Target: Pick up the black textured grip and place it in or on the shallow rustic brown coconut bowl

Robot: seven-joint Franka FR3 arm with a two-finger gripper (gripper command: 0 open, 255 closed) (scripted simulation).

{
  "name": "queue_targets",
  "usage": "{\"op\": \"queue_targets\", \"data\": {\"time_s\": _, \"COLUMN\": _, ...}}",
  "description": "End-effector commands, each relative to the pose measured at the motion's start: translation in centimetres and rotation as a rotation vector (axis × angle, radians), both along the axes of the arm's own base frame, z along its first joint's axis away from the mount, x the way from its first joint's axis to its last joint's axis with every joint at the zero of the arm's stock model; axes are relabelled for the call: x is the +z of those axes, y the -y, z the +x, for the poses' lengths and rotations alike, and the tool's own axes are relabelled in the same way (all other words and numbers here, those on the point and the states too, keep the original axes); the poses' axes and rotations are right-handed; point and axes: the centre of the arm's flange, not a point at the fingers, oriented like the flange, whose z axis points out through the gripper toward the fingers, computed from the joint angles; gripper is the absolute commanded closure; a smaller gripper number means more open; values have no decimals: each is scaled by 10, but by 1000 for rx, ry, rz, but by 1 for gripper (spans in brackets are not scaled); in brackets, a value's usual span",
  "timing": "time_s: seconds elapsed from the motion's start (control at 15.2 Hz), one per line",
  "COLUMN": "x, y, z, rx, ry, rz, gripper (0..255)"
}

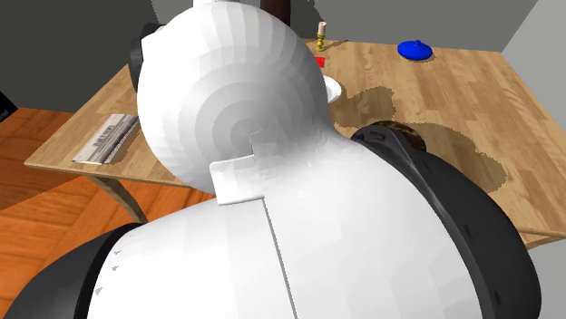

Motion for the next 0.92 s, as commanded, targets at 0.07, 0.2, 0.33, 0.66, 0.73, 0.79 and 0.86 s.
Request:
{"op": "queue_targets", "data": {"time_s": 0.07, "x": 0, "y": 0, "z": 0, "rx": 0, "ry": 0, "rz": 0, "gripper": 0}}
{"op": "queue_targets", "data": {"time_s": 0.2, "x": 0, "y": 0, "z": 0, "rx": 0, "ry": 0, "rz": 0, "gripper": 0}}
{"op": "queue_targets", "data": {"time_s": 0.33, "x": 0, "y": 0, "z": 0, "rx": 0, "ry": 0, "rz": 0, "gripper": 255}}
{"op": "queue_targets", "data": {"time_s": 0.66, "x": 0, "y": 0, "z": 0, "rx": 0, "ry": 0, "rz": 0, "gripper": 255}}
{"op": "queue_targets", "data": {"time_s": 0.73, "x": 0, "y": 0, "z": 1, "rx": 0, "ry": 0, "rz": 0, "gripper": 255}}
{"op": "queue_targets", "data": {"time_s": 0.79, "x": -1, "y": -1, "z": 1, "rx": 0, "ry": 0, "rz": 0, "gripper": 255}}
{"op": "queue_targets", "data": {"time_s": 0.86, "x": 0, "y": 0, "z": 0, "rx": 0, "ry": 0, "rz": 0, "gripper": 255}}
